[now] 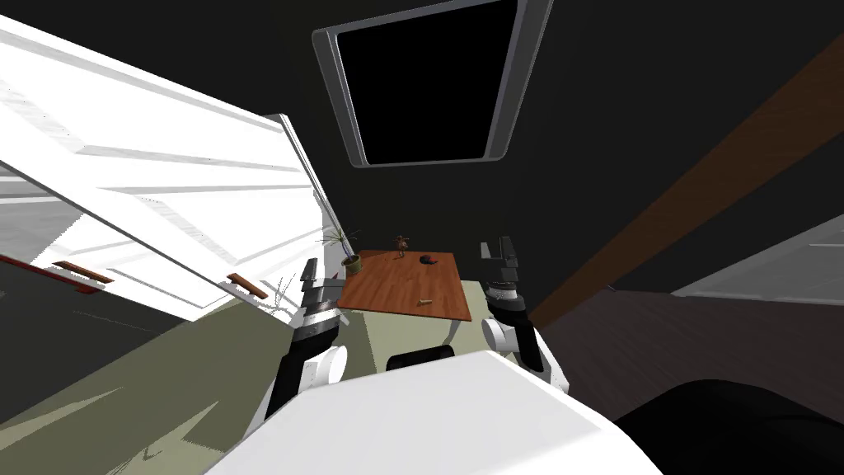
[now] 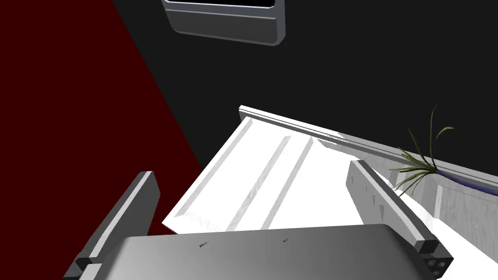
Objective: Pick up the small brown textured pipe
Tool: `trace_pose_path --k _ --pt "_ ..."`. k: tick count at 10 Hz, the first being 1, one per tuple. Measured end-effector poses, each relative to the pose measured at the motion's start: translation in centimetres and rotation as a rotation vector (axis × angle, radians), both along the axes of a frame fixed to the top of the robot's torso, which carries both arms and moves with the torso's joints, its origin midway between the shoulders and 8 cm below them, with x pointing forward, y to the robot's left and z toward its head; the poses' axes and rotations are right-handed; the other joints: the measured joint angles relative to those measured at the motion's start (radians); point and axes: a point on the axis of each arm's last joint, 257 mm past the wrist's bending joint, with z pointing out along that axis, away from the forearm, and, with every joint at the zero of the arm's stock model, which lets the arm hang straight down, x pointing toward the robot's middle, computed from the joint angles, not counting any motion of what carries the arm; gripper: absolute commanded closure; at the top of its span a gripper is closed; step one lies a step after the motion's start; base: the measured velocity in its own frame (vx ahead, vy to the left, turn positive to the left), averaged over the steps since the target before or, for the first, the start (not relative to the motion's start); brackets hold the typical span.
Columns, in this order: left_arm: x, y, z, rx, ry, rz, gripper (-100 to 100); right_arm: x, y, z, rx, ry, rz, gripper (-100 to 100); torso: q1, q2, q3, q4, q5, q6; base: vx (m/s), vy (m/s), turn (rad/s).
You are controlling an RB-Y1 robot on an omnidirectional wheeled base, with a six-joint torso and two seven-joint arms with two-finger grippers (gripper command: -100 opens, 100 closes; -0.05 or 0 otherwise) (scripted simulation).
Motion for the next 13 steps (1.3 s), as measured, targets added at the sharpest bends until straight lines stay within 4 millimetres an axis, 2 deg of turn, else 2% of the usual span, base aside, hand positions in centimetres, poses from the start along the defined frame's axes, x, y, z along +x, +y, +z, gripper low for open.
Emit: trace_pose_path --k 2,5,7,8,10,12,13 --pt "0.7 -0.3 -1.2 0.007 0.041 -0.031 -100 0.0 0.0 0.0 0.000 0.000 0.000 0 0.001 0.001 0.001 0.000 0.000 0.000 -0.024 0.004 -0.221" --pt "1.9 -0.4 -4.5 -0.007 0.133 -0.081 -100 0.0 0.0 0.0 0.000 0.000 0.000 0 0.000 0.002 0.001 0.000 0.000 0.001 -0.027 -0.004 -0.285" --pt "2.7 0.0 -7.5 -0.028 0.216 -0.115 -100 0.0 0.0 0.0 0.000 0.000 0.000 0 0.000 0.002 0.001 0.000 0.000 0.001 -0.033 -0.008 -0.396" --pt "3.1 0.2 -9.5 -0.042 0.263 -0.131 -100 0.0 0.0 0.0 0.000 0.000 0.000 0 0.000 0.002 0.001 0.000 0.000 0.001 -0.018 -0.001 -0.104" --pt "3.6 0.1 -11.1 -0.062 0.320 -0.149 -100 0.0 0.0 0.0 0.000 0.000 0.000 0 0.000 0.001 0.001 0.000 0.000 0.000 -0.015 -0.016 -0.347" --pt "3.9 0.7 -15.3 -0.101 0.431 -0.173 -100 0.0 0.0 0.0 0.000 0.000 0.000 0 0.000 0.002 0.001 0.000 0.000 0.000 -0.032 -0.024 -0.440" --pt "4.0 0.7 -17.1 -0.127 0.484 -0.184 -100 0.0 0.0 0.0 0.000 0.000 0.000 0 -0.001 0.002 0.001 0.001 0.000 0.000 -0.020 -0.019 -0.158"
